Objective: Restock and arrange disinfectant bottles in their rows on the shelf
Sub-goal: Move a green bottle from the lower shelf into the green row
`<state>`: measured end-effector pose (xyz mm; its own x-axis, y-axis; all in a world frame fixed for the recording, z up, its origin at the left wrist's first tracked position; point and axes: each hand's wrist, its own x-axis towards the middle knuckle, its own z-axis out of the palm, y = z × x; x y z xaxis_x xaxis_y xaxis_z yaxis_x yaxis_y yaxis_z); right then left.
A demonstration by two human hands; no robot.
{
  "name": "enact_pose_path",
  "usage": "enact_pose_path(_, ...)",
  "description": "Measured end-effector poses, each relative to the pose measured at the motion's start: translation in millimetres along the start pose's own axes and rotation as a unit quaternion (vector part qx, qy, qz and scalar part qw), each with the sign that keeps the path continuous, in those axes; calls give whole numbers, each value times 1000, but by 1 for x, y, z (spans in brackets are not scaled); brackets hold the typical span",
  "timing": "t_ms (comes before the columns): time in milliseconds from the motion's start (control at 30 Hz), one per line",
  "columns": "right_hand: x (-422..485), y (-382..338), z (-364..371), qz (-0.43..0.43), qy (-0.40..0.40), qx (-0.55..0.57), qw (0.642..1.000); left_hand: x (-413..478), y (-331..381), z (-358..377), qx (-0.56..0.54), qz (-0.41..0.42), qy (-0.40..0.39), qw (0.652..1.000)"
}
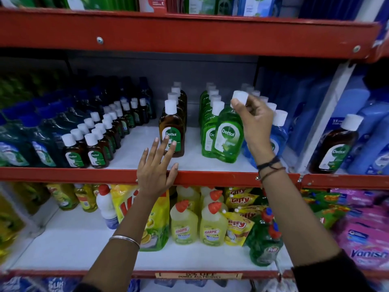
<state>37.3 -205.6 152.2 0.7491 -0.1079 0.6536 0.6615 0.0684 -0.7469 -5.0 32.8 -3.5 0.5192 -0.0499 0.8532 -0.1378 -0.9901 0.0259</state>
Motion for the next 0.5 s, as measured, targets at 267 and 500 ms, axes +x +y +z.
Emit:
enact_pose_path(267,-14,39,9,31,-15,-54,998,0,1,-1,-2,1,-2,1000)
enact_pose_path(500,-21,38,13,25,-34,-80,996,0,1,-1,-1,-5,-11,1000)
